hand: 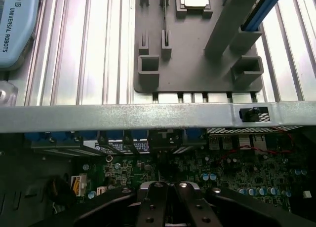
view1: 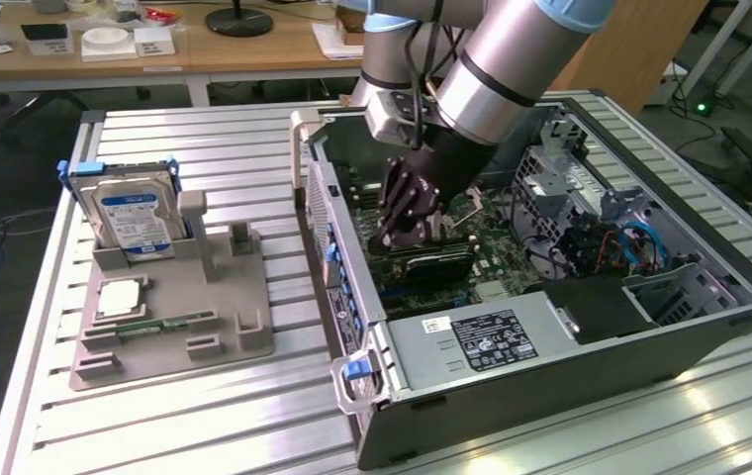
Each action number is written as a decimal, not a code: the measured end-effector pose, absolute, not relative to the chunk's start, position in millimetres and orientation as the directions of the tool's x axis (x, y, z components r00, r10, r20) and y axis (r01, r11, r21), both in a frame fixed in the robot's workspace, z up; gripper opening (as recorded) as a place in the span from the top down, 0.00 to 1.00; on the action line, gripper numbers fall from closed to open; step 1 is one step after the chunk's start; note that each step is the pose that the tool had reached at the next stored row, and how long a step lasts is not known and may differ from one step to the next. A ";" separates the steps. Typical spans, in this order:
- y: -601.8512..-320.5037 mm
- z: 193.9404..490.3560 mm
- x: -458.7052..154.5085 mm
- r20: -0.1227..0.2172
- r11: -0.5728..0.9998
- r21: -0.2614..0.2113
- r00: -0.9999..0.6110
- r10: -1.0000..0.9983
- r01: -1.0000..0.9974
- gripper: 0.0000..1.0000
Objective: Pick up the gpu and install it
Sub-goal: 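Press down on the gpu until it lock into place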
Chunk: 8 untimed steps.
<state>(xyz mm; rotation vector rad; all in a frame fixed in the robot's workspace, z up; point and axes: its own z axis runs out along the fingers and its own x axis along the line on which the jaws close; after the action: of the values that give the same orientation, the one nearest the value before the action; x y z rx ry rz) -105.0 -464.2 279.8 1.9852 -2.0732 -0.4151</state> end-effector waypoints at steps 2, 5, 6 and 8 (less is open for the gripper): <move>-464.2 280.1 -103.6 -0.020 0.036 0.405 -0.048 -0.999 -0.914 0.89; -464.2 280.1 -101.6 -0.019 0.036 0.446 -0.049 -0.999 -0.895 0.89; -464.3 280.2 -101.2 -0.019 0.036 0.452 -0.049 -0.999 -0.891 0.89; -464.4 280.1 -101.3 -0.020 0.035 0.452 -0.050 -0.999 -0.891 0.89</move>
<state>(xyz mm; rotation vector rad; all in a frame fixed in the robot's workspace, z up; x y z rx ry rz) -101.3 -464.4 280.1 1.9275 -2.0160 -0.5021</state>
